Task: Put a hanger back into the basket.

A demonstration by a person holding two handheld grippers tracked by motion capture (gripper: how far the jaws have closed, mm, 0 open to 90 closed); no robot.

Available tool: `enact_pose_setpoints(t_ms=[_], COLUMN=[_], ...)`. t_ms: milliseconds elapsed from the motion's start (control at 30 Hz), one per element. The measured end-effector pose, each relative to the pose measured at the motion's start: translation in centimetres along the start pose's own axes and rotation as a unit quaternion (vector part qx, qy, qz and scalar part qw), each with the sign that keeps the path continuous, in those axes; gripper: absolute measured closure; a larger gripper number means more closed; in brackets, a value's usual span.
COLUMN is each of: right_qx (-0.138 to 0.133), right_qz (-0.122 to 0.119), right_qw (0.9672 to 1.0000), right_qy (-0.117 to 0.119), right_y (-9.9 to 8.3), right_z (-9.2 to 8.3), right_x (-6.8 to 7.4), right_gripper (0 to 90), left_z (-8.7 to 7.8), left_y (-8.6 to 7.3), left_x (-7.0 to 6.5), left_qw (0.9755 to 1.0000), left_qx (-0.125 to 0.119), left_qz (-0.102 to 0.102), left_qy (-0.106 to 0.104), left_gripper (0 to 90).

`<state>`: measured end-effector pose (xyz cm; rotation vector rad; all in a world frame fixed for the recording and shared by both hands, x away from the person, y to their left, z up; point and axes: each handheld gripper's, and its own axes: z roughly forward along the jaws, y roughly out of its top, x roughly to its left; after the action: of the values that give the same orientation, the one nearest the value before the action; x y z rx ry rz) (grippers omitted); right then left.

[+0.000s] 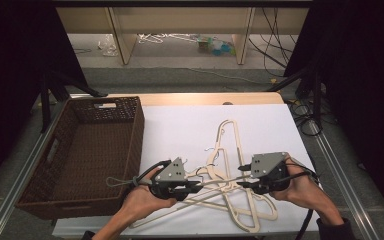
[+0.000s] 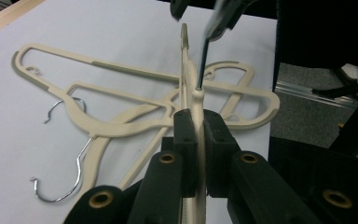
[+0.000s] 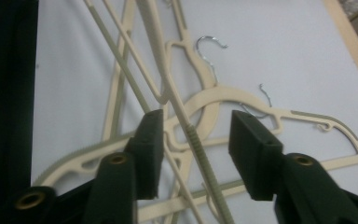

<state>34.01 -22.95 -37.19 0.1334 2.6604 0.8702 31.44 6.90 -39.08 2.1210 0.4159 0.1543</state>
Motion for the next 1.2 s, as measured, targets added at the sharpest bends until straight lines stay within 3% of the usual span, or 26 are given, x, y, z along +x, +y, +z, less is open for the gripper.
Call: enact_pose_setpoints(t_ms=[100,300,333,400,467,533,567,600,633,700,833,900,933,967,1033,1067,1100,1133,1167,1200], right_qx=[-0.019,-0.047,-0.053,-0.064,-0.062,-0.059,-0.059,-0.061,-0.062,-0.065,-0.049,-0.050,-0.047,-0.048,-0.045,-0.047,-0.044,-0.044,-0.047,-0.047], right_qz=[0.043,0.093,0.105,0.135,0.143,0.165,0.165,0.184,0.188,0.203,0.205,0.203,0.203,0.203,0.202,0.201,0.206,0.206,0.205,0.205], right_qw=[0.9986,0.9940,0.9926,0.9881,0.9871,0.9829,0.9829,0.9793,0.9784,0.9750,0.9763,0.9766,0.9773,0.9772,0.9776,0.9776,0.9767,0.9767,0.9768,0.9768], right_qy=[-0.022,-0.034,-0.033,-0.035,-0.038,-0.056,-0.056,-0.061,-0.060,-0.062,-0.049,-0.048,-0.040,-0.040,-0.038,-0.041,-0.040,-0.040,-0.042,-0.042], right_y=[0.3,0.0,-0.1,-0.6,-0.8,-1.3,-1.3,-1.6,-1.7,-2.1,-2.5,-2.6,-2.7,-2.8,-2.9,-3.0,-3.1,-3.1,-3.2,-3.2], right_z=[-0.7,-1.9,-2.1,-2.1,-2.1,-2.1,-2.1,-1.9,-1.8,-1.3,-0.4,-0.3,-0.1,0.0,0.0,0.1,0.0,0.0,0.0,0.0], right_x=[-0.1,0.2,0.3,0.6,0.7,1.2,1.2,1.5,1.6,1.9,2.4,2.4,2.6,2.7,2.7,2.7,2.7,2.7,2.7,2.7], right_gripper=[47.5,43.4,42.3,39.7,38.9,35.9,35.9,33.9,33.3,30.4,29.8,29.8,29.8,29.8,29.8,29.8,29.8,29.8,29.8,29.8], left_z=[-0.6,-2.7,-2.7,-4.2,-4.8,-6.7,-6.7,-7.7,-7.7,-9.9,-12.5,-13.0,-14.6,-14.6,-16.0,-16.7,-18.0,-18.0,-19.1,-19.1], left_y=[0.2,1.5,1.5,2.3,2.6,3.6,3.6,4.3,4.3,5.7,6.7,6.7,6.7,6.7,6.4,6.1,5.5,5.5,4.7,4.7], left_x=[0.3,0.4,0.4,0.6,0.7,0.9,0.9,1.1,1.1,1.6,3.3,3.7,4.9,4.9,6.0,6.6,7.7,7.7,8.6,8.6], left_qw=[0.9999,0.9997,0.9997,0.9994,0.9991,0.9985,0.9985,0.9979,0.9979,0.9968,0.9942,0.9935,0.9905,0.9905,0.9867,0.9843,0.9801,0.9801,0.9765,0.9765], left_qx=[0.004,-0.001,-0.001,-0.009,-0.014,-0.020,-0.020,-0.030,-0.030,-0.041,-0.063,-0.065,-0.072,-0.072,-0.074,-0.077,-0.079,-0.079,-0.080,-0.080], left_qz=[-0.009,-0.005,-0.005,-0.001,0.002,0.004,0.004,0.000,0.000,-0.003,-0.011,-0.015,-0.024,-0.024,-0.034,-0.039,-0.042,-0.042,-0.048,-0.048], left_qy=[0.004,0.022,0.022,0.033,0.039,0.050,0.050,0.057,0.057,0.069,0.087,0.092,0.115,0.115,0.141,0.154,0.177,0.177,0.195,0.195], left_gripper=[85.1,85.1,85.1,85.1,85.1,85.2,85.2,85.2,85.2,85.2,85.2,85.2,85.2,85.2,85.2,85.2,85.2,85.2,85.2,85.2])
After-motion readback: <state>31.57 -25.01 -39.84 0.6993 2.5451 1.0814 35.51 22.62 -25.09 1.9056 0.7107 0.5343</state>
